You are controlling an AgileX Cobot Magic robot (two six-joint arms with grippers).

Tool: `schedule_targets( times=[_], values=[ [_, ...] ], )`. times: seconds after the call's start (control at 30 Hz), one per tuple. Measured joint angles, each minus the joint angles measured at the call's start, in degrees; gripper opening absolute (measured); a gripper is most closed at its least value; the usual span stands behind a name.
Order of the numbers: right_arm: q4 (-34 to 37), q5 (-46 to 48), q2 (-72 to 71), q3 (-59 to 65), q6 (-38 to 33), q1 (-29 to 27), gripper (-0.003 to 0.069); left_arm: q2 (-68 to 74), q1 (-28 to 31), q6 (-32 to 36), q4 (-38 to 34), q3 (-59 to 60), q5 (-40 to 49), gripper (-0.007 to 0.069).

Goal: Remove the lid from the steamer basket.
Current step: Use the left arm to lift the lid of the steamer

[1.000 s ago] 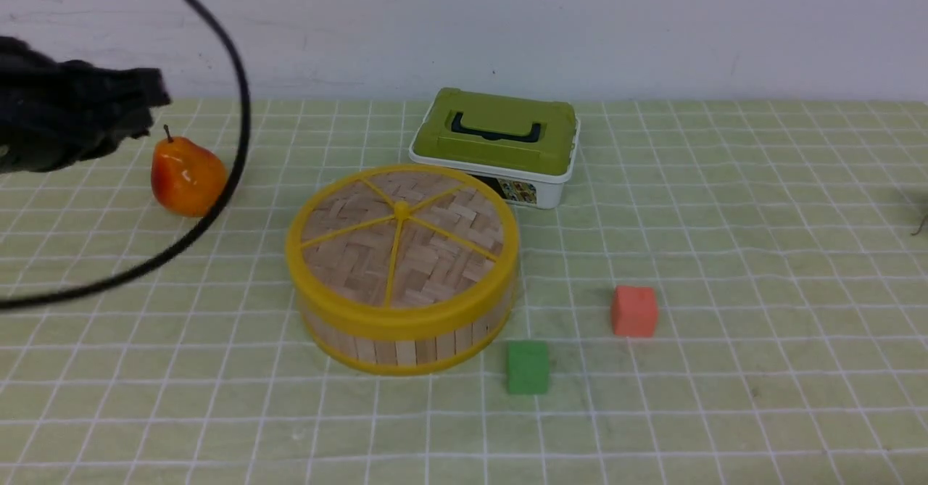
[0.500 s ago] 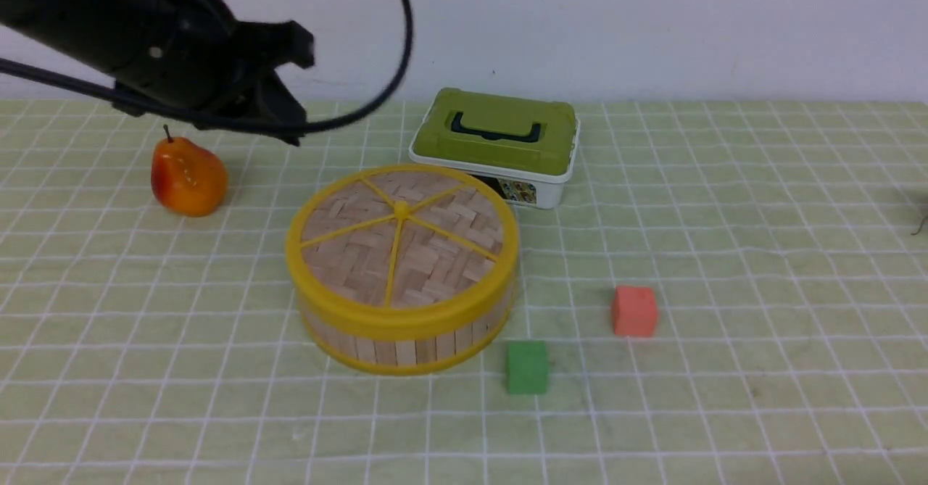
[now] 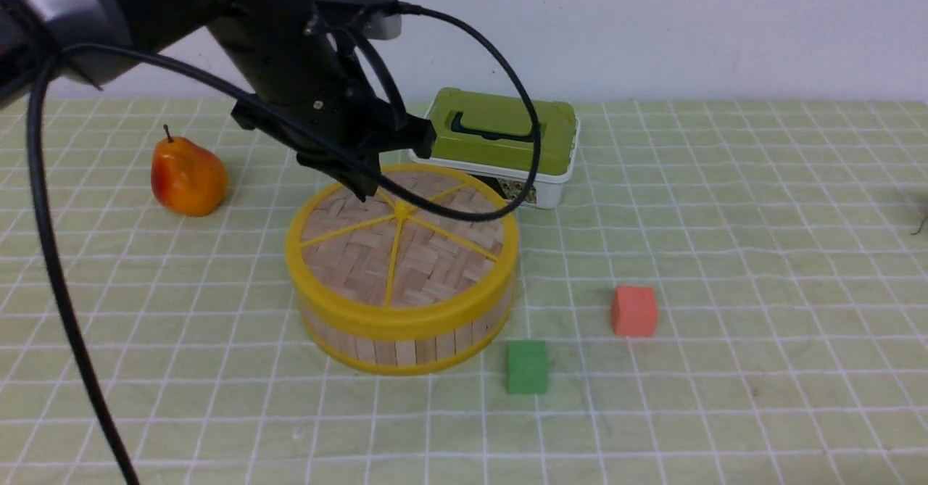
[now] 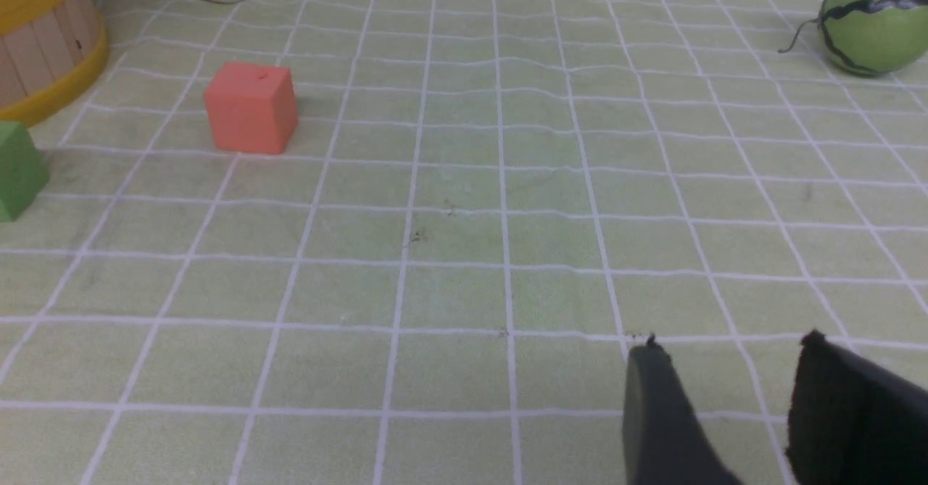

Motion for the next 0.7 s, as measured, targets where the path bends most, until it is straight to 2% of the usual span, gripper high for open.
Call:
schedule_targets(
  times=[0.23, 0.37, 0.5, 0.53, 0.57, 0.6, 0.63, 0.7],
  values=[
    [0.00, 0.00, 0.00, 0.00, 0.00, 0.00, 0.0241, 4.62, -0.14, -1.25, 1.07, -4.89, -4.00, -0.0013],
    [0.00, 0.00, 0.00, 0.00, 0.00, 0.00, 0.0241, 6.48, -0.14, -4.35, 2.39, -5.07, -7.44, 0.0021],
    [0.00, 0.00, 0.00, 0.00, 0.00, 0.00, 0.0241, 7.75, -0.14, -5.86, 2.79, -5.07, -9.80, 0.0174],
    [0.00, 0.00, 0.00, 0.00, 0.00, 0.00, 0.0241, 7.75, -0.14, -5.92, 2.79, -5.07, -9.85, 0.0192],
    [0.00, 0.00, 0.00, 0.00, 0.00, 0.00, 0.0241, 8.10, -0.14, -5.97, 2.79, -5.07, -10.15, 0.0246],
    [0.00, 0.00, 0.00, 0.00, 0.00, 0.00, 0.0241, 8.21, -0.14, -5.97, 2.79, -5.07, -10.14, 0.0264],
    [0.00, 0.00, 0.00, 0.00, 0.00, 0.00, 0.0241, 8.67, -0.14, -5.97, 2.66, -5.07, -10.16, 0.0337],
    [0.00, 0.00, 0.00, 0.00, 0.00, 0.00, 0.0241, 9.00, -0.14, -5.97, 2.53, -5.07, -10.16, 0.0363]
  ],
)
